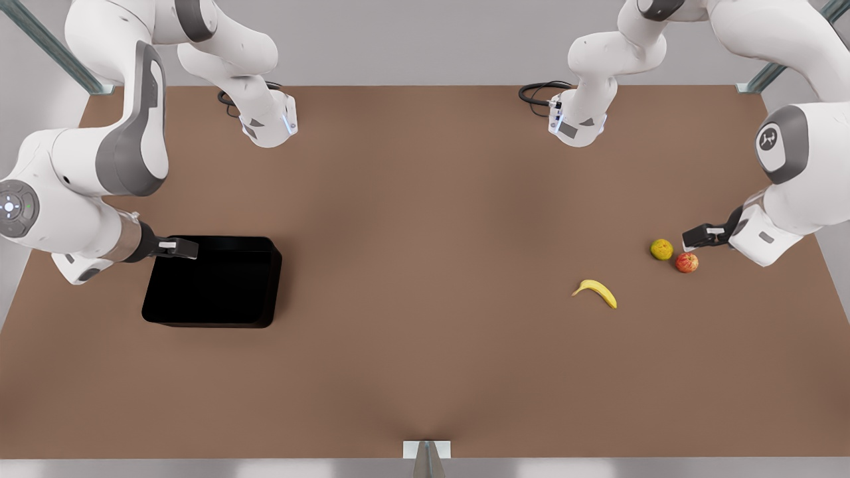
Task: Place the storage box in the middle with the right arm, and place the apple in the storage box with the left arm
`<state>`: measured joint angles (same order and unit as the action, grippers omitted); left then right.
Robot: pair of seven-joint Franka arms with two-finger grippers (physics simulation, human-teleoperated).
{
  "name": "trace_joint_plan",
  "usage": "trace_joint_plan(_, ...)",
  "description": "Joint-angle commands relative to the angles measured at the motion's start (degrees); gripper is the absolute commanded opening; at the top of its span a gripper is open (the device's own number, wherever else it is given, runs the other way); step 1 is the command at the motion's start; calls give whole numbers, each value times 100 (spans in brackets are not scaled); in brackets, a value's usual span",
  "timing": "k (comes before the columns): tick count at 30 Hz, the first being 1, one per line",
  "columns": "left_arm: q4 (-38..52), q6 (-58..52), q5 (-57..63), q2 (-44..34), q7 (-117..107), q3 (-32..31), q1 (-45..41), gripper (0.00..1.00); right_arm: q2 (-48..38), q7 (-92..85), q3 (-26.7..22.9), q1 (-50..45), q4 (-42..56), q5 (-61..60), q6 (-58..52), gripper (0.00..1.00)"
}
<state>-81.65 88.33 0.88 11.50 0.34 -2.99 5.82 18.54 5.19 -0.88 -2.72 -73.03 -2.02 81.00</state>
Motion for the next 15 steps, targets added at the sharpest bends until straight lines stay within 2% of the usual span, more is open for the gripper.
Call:
trace_joint_plan(1,0,0,0,1,1,0,7,100,9,0,0,0,-1,0,4,100)
trace_joint_plan(3,70,-17,0,185,9,0,129,100,9,-9,-9,0,-1,17,-5,100)
trace_joint_plan(4,62,-228,0,423,9,-27,481,100,-26,-61,-53,26,-10,53,-5,100)
trace_joint_plan(6,-17,87,-26,862,440,-35,1070,100,-26,-623,-158,316,-27,61,-14,100)
trace_joint_plan(8,-781,1107,-17,784,519,-27,1149,100,9,-1055,-571,386,-71,88,48,100)
trace_joint_plan(10,-2301,2618,-9,283,519,-27,1123,100,149,-1467,-580,632,-106,316,136,100)
trace_joint_plan(11,-2609,2908,-9,212,519,-27,1114,100,149,-1600,-580,799,-246,308,293,100)
trace_joint_plan(13,-3171,3224,0,186,519,-27,1193,100,-175,-1827,-589,1054,-1511,316,1479,100)
trace_joint_plan(15,-3673,3524,0,37,519,-27,1263,100,-193,-1907,-589,1178,-2285,316,2473,100)
